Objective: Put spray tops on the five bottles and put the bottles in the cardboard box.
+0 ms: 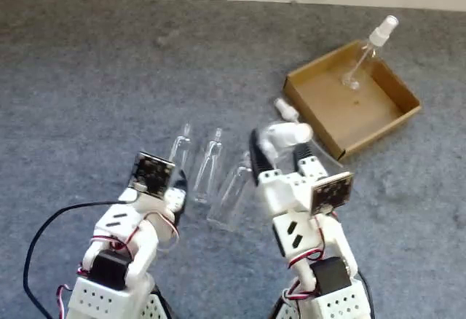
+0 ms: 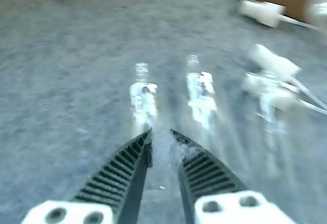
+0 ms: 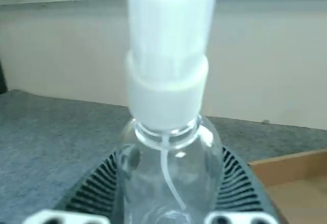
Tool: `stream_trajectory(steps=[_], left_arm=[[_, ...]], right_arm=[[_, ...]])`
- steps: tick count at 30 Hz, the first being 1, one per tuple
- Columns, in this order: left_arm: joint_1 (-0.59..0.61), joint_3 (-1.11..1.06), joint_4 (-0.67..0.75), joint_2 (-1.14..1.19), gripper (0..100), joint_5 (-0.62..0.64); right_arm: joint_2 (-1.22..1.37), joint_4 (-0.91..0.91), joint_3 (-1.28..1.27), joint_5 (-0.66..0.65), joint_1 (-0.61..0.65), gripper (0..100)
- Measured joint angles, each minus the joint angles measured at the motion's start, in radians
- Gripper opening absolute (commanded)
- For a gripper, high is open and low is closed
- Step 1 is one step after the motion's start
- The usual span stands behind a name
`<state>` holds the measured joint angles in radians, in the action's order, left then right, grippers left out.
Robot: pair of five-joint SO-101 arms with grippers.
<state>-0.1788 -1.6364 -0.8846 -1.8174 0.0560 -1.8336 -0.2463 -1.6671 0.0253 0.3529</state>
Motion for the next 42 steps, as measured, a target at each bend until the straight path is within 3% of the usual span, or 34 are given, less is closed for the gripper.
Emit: stream_trajectory(steps=[5, 20, 29, 42], left_arm=[[0.097, -0.037, 0.138, 0.002, 1, -0.002], [0.173, -0.037, 0.121, 0.002, 1, -0.002], [0.173, -0.037, 0.118, 0.002, 1, -0.002], [0.173, -0.037, 0.118, 0.002, 1, -0.002]], right_arm=[[0.083, -0.095, 0.052, 0.002, -0.117, 9.4], [0.825, -0.107, 0.551, 0.002, -0.262, 9.4], [1.244, 0.328, 0.644, 0.002, -0.278, 9.4], [1.807, 0.580, 0.988, 0.002, -0.361, 9.4]])
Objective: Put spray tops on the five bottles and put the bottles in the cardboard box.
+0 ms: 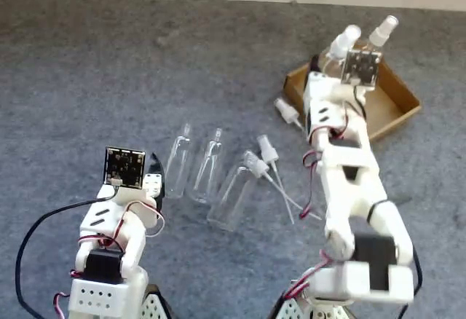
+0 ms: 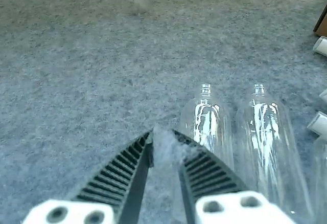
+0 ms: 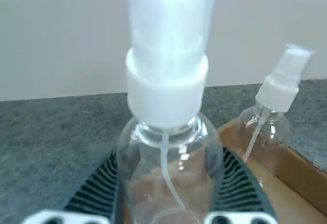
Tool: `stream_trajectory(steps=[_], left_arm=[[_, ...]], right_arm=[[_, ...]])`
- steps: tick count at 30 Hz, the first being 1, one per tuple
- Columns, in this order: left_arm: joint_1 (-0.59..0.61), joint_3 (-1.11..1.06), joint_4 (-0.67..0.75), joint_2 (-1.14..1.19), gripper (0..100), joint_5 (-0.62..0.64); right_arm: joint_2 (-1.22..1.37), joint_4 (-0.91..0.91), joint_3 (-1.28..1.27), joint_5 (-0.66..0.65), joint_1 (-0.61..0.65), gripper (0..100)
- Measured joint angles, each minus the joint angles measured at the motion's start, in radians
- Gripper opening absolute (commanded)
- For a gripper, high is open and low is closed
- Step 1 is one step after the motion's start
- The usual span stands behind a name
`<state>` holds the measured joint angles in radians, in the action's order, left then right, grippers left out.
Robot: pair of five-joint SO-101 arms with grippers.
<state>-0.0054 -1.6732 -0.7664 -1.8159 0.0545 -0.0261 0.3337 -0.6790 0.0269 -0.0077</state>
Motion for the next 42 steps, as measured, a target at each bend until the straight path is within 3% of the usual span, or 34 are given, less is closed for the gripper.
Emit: stream_trajectory(steps=[8, 21, 42], left_arm=[[0.000, 0.000, 0.000, 0.000, 1, 0.000], [0.000, 0.000, 0.000, 0.000, 1, 0.000], [0.000, 0.000, 0.000, 0.000, 1, 0.000]], right_arm=[[0.252, 0.003, 0.227, 0.000, -0.023, 9.4], [0.453, 0.003, 0.359, 0.000, -0.023, 9.4], [0.493, 0.006, 0.371, 0.000, 0.015, 11.2]])
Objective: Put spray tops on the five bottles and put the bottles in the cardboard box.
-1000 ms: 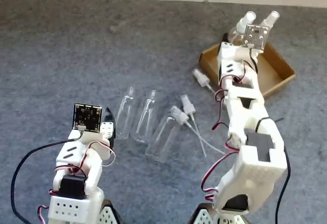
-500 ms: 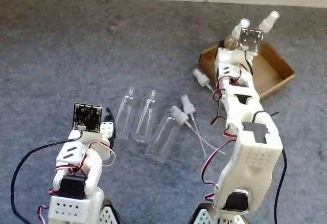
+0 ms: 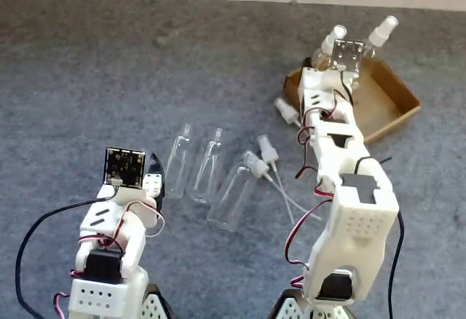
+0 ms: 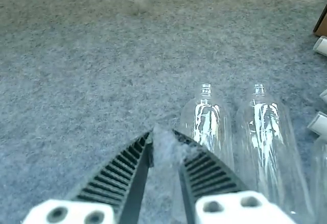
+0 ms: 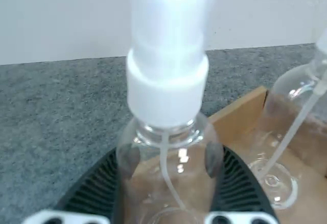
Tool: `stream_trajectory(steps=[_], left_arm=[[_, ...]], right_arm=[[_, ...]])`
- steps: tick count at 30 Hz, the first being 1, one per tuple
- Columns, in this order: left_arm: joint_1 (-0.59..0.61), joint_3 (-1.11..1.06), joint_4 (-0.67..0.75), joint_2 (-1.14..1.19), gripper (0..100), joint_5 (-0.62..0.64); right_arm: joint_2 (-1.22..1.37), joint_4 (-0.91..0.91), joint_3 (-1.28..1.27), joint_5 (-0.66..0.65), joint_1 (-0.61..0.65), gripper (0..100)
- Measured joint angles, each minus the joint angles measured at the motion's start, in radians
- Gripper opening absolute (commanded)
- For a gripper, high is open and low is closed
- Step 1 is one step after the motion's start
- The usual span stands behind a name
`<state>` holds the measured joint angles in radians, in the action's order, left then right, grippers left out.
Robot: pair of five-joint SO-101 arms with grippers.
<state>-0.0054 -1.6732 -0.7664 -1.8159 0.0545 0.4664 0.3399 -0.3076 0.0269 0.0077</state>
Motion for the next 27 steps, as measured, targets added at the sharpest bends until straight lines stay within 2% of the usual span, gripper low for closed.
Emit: stream_trajectory(steps=[6, 12, 19, 27], left_arm=[[0.000, 0.000, 0.000, 0.000, 1, 0.000], [0.000, 0.000, 0.000, 0.000, 1, 0.000], [0.000, 0.000, 0.000, 0.000, 1, 0.000], [0.000, 0.000, 0.000, 0.000, 1, 0.000]], right_arm=[[0.000, 0.000, 0.000, 0.000, 0.003, 19.5], [0.000, 0.000, -0.003, 0.000, 0.008, 19.8], [0.000, 0.000, -0.014, -0.158, 0.015, 19.9], [-0.002, 0.002, -0.028, -0.175, 0.023, 19.9]])
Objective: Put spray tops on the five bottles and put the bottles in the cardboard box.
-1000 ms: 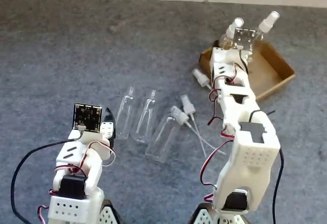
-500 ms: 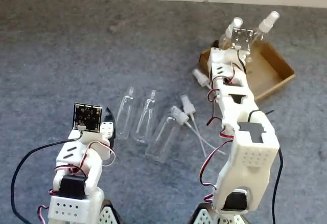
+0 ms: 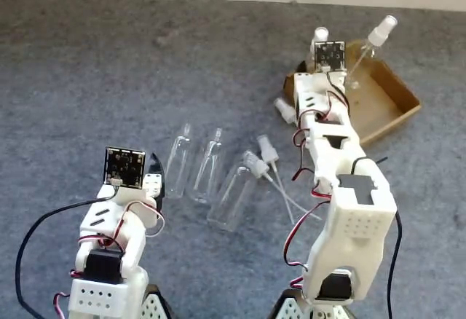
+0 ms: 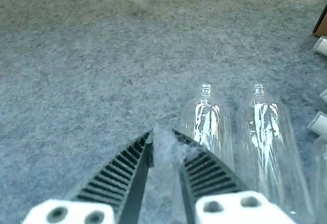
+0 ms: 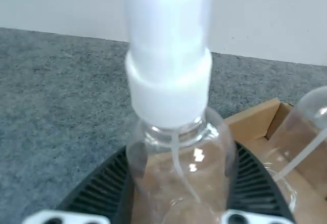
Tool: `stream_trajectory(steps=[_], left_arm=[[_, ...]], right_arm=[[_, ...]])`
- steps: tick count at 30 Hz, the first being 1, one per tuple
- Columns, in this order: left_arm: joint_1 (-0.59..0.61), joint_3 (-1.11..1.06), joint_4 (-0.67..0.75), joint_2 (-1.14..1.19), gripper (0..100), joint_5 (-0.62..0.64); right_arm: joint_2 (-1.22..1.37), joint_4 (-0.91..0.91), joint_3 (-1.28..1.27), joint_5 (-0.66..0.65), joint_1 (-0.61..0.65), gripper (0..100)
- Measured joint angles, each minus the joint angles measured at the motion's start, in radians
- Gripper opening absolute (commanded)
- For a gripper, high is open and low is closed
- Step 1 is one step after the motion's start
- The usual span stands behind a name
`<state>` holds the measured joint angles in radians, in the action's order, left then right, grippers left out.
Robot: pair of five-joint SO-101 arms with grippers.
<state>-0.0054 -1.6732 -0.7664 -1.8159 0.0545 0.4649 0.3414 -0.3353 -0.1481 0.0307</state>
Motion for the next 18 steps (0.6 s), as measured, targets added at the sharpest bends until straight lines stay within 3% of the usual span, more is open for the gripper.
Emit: stream_trajectory(steps=[14, 18], left_arm=[[0.000, 0.000, 0.000, 0.000, 1, 0.000], [0.000, 0.000, 0.000, 0.000, 1, 0.000]], right_arm=[[0.000, 0.000, 0.000, 0.000, 0.002, 20.5], [0.000, 0.000, 0.000, 0.000, 0.002, 29.4]])
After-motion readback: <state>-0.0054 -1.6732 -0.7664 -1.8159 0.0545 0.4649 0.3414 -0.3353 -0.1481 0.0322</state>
